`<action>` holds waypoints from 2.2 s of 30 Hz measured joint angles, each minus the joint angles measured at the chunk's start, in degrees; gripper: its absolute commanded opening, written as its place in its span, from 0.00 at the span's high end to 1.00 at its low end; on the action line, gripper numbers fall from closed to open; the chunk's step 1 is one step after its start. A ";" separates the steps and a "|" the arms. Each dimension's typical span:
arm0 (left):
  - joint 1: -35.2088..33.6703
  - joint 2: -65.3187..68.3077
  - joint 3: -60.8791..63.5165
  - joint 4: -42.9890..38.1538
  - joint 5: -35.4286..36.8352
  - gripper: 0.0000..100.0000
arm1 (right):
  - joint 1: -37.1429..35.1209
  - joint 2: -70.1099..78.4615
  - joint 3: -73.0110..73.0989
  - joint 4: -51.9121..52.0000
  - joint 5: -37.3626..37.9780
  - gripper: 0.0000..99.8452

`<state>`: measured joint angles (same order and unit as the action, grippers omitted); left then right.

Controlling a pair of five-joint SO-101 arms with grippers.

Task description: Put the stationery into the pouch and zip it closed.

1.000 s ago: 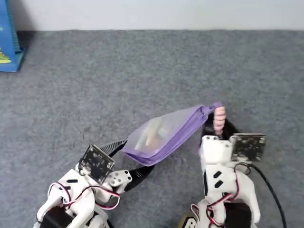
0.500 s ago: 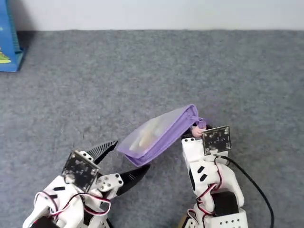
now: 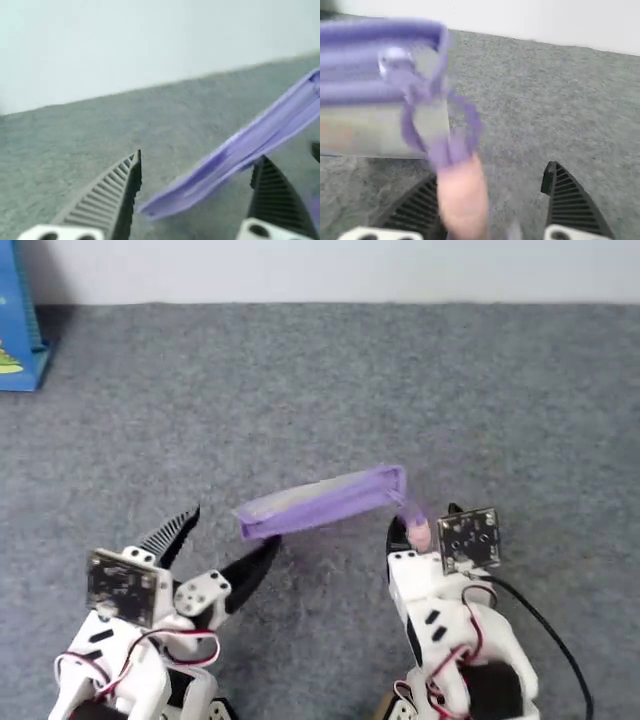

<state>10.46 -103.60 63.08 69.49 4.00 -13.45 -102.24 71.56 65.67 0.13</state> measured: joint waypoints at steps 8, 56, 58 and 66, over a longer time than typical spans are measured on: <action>-6.51 0.09 5.01 -6.07 0.88 0.67 | -0.53 -0.09 -16.00 13.63 0.00 0.78; -13.27 -0.09 -8.79 10.02 -3.52 0.91 | -0.62 -0.26 -23.38 23.30 -8.26 0.97; -13.27 -0.09 -6.86 9.85 -5.63 0.99 | -0.70 -0.26 -19.78 21.10 -8.26 0.99; -18.29 0.00 7.74 1.32 -13.36 0.99 | -0.70 -0.18 -6.86 12.75 -8.26 0.99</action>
<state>-7.82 -103.60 70.81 70.81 -9.36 -14.15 -102.42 64.70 78.42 -8.13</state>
